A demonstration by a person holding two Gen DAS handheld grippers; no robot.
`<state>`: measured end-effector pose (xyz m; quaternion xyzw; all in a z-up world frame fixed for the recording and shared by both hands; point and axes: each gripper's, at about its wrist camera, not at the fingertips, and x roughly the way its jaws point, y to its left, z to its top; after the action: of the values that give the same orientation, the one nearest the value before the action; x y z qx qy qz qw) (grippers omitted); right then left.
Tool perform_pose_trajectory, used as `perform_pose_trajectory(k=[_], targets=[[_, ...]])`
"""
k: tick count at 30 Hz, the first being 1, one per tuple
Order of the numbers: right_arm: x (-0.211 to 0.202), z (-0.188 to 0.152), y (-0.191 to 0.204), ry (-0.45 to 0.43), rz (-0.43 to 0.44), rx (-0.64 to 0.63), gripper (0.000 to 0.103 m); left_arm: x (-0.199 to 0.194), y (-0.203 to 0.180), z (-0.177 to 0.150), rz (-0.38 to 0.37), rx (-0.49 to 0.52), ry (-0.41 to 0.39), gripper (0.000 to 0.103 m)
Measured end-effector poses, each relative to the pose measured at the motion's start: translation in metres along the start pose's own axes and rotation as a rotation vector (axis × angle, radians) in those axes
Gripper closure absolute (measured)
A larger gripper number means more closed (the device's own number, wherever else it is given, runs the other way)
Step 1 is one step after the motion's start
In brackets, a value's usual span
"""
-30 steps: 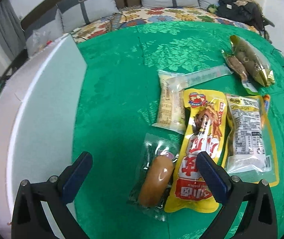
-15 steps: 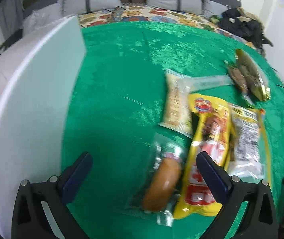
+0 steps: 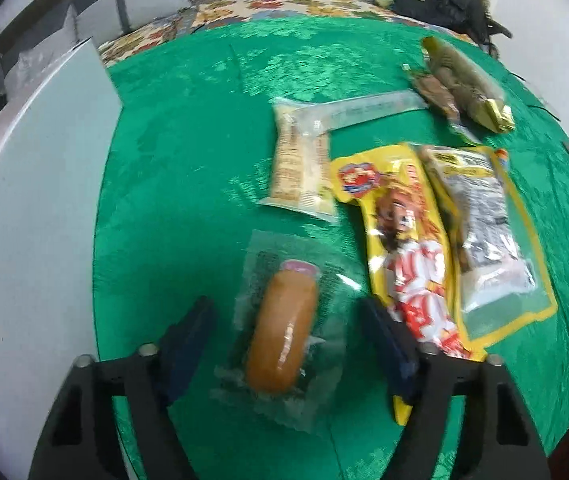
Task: Organize snacks
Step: 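Lower the left gripper onto the clear-wrapped sausage packet and grasp it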
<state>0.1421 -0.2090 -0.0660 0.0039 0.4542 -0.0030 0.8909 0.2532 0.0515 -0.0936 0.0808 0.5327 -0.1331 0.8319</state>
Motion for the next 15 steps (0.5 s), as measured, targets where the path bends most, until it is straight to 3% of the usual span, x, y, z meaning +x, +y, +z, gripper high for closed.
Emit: perform_pose_trajectory(k=[2, 10, 12, 15], targets=[[0.000, 0.000, 0.000, 0.000, 0.000, 0.000, 0.014, -0.003, -0.006, -0.001, 0.003, 0.003, 0.002, 0.052], [0.000, 0.000, 0.000, 0.000, 0.000, 0.000, 0.014, -0.027, -0.034, -0.051, 0.083, -0.211, 0.023, 0.051], [0.000, 0.000, 0.000, 0.000, 0.000, 0.000, 0.014, -0.031, -0.044, -0.061, 0.099, -0.212, 0.021, 0.045], [0.000, 0.000, 0.000, 0.000, 0.000, 0.000, 0.014, -0.029, -0.047, -0.065, 0.084, -0.186, 0.017, 0.024]])
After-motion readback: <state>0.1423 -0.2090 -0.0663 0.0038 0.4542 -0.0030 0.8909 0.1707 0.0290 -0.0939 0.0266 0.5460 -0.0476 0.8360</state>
